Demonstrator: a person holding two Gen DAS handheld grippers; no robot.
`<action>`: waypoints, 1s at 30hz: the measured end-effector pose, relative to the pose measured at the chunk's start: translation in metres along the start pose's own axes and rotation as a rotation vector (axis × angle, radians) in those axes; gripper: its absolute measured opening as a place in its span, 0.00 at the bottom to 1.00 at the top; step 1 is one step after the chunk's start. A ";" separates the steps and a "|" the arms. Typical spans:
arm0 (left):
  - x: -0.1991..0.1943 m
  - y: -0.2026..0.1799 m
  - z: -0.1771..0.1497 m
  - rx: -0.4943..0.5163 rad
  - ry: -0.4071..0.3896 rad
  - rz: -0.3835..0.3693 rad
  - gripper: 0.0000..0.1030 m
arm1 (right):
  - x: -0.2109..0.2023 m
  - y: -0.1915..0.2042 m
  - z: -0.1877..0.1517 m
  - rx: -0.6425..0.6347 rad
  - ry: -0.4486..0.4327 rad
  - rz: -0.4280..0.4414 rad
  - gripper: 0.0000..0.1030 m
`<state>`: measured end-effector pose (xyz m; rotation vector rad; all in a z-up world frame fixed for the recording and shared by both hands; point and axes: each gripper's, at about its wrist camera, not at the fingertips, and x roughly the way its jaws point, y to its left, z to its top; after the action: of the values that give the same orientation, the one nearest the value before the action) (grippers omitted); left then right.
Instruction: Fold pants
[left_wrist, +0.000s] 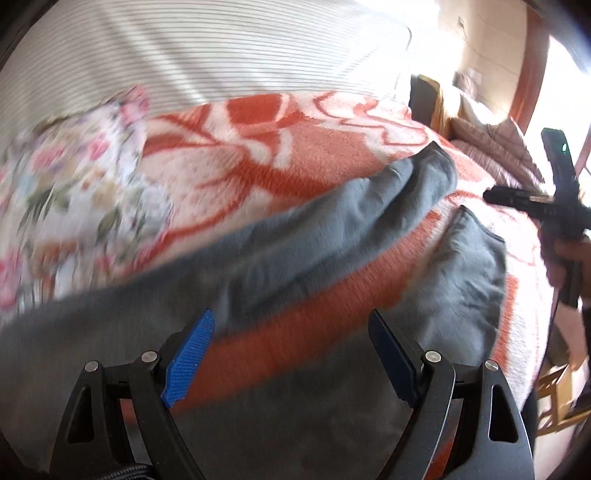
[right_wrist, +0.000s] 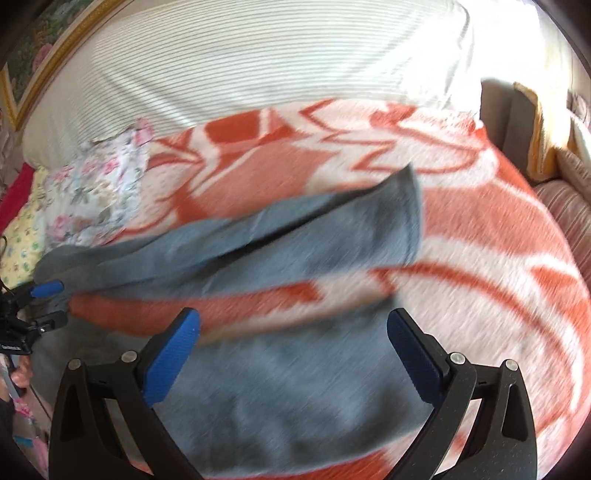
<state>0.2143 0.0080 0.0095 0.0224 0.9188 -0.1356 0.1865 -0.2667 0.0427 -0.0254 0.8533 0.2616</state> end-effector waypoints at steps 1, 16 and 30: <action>0.006 0.001 0.007 0.014 0.005 -0.010 0.83 | 0.002 -0.007 0.009 -0.001 -0.008 -0.013 0.97; 0.109 0.035 0.066 0.115 0.165 -0.148 0.83 | 0.100 -0.082 0.094 0.120 0.045 -0.114 0.85; 0.105 0.025 0.073 0.027 0.177 -0.281 0.06 | 0.081 -0.069 0.096 0.059 -0.031 -0.062 0.10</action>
<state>0.3379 0.0158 -0.0308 -0.0717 1.0941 -0.4122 0.3248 -0.3034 0.0394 0.0075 0.8281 0.1784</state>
